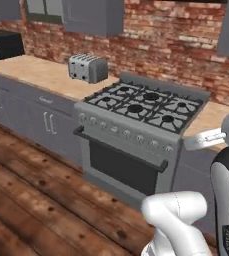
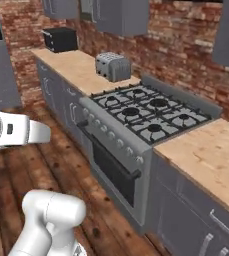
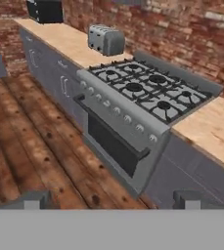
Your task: Retrieve the sausage and cheese from the fridge and place them on the cutting board on the counter.
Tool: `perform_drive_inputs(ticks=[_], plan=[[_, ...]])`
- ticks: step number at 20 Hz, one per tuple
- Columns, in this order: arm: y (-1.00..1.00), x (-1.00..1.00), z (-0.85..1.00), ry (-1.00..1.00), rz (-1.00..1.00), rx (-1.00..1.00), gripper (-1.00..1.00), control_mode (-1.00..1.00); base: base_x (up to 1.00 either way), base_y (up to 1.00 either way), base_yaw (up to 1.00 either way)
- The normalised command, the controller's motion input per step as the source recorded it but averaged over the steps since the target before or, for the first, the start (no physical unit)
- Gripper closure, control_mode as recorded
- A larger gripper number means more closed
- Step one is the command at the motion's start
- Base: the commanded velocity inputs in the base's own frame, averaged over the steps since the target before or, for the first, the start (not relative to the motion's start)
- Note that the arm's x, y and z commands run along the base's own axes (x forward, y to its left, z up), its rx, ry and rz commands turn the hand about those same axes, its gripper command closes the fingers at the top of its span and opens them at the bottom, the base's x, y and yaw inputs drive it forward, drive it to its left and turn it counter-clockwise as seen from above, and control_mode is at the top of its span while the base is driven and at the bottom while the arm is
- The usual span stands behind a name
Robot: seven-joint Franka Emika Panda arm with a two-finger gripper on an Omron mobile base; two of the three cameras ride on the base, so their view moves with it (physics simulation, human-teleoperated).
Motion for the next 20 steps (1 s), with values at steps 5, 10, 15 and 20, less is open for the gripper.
perform_drive_inputs(ticks=[5,10,15,20], plan=[[0.0,0.0,0.0,0.0,0.0,0.0,-1.0,1.0,-0.27,0.16,1.0],[0.0,0.0,0.0,0.0,0.0,0.0,-1.0,1.0,-0.07,0.15,1.0],[0.0,0.0,0.0,0.0,0.0,0.0,-1.0,1.0,0.85,0.1,0.71],[0.0,0.0,0.0,0.0,0.0,0.0,-1.0,1.0,1.0,-0.02,0.13]])
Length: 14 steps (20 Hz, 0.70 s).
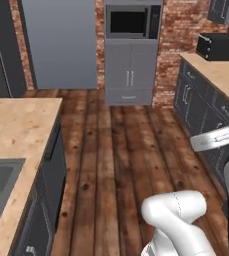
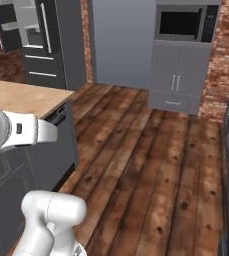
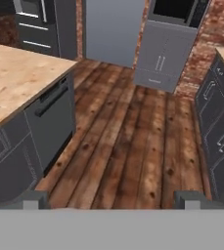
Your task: Retrieve the sausage and cheese from the fridge and place them on the cutting board on the counter.
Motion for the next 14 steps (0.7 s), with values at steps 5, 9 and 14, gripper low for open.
perform_drive_inputs(ticks=[5,9,14], plan=[[0.0,0.0,0.0,0.0,0.0,0.0,-1.0,1.0,1.0,0.01,0.0],[0.0,0.0,0.0,0.0,0.0,0.0,-1.0,1.0,1.0,0.19,0.03],[0.0,0.0,0.0,0.0,0.0,0.0,-1.0,1.0,1.0,0.11,0.05]])
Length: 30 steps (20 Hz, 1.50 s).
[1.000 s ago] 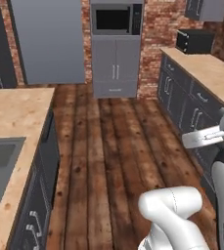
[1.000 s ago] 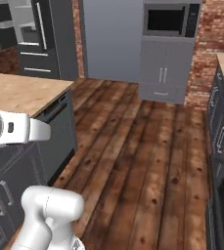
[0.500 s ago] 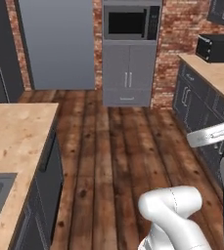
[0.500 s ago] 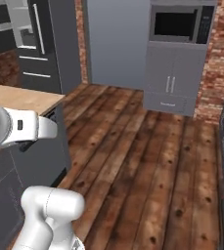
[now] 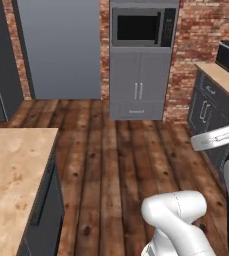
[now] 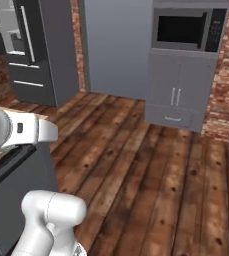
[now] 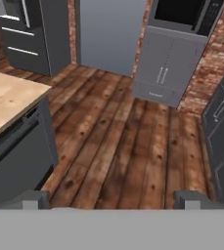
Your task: Retrieve the sausage and cheese from the fridge and place them on the cutting board on the counter.
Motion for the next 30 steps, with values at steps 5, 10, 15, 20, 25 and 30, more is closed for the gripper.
perform_drive_inputs(ticks=[5,10,15,20,25,30], plan=[[0.0,0.0,0.0,0.0,0.0,0.0,-1.0,1.0,1.0,0.0,0.04],[0.0,0.0,0.0,0.0,0.0,0.0,-1.0,1.0,1.0,0.01,0.07],[0.0,0.0,0.0,0.0,0.0,0.0,-1.0,1.0,1.0,0.1,0.25],[0.0,0.0,0.0,0.0,0.0,0.0,-1.0,1.0,1.0,0.0,0.65],[0.0,0.0,0.0,0.0,0.0,0.0,-1.0,1.0,0.82,0.0,0.93],[0.0,0.0,0.0,0.0,0.0,0.0,-1.0,1.0,0.74,-0.05,0.98]])
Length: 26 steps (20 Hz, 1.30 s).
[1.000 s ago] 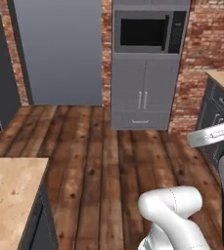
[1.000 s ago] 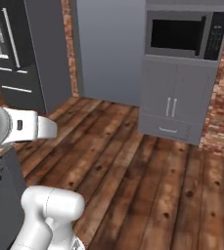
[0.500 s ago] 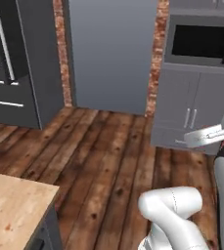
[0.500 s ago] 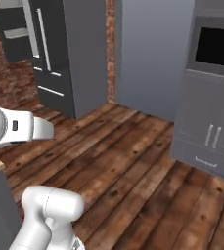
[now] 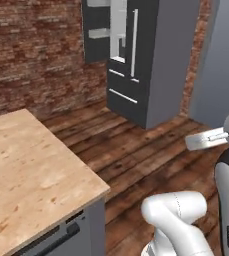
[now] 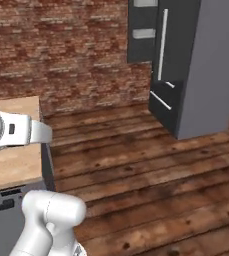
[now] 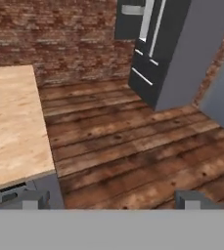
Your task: Retrieve the sausage and cheese from the fridge and place them on the cutting board on the counter.
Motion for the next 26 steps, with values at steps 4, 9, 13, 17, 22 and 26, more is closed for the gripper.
perform_drive_inputs(ticks=[4,9,13,17,22,26], plan=[[0.0,0.0,0.0,0.0,0.0,0.0,-1.0,1.0,0.88,-0.12,0.9],[0.0,0.0,0.0,0.0,0.0,0.0,-1.0,1.0,1.0,-0.82,0.52],[0.0,0.0,0.0,0.0,0.0,0.0,-1.0,1.0,1.0,-0.99,0.33],[0.0,0.0,0.0,0.0,0.0,0.0,-1.0,1.0,0.88,-0.8,0.23],[0.0,0.0,0.0,0.0,0.0,0.0,-1.0,1.0,-0.22,-0.95,-0.04],[0.0,0.0,0.0,0.0,0.0,0.0,-1.0,1.0,0.09,-0.86,-0.19]])
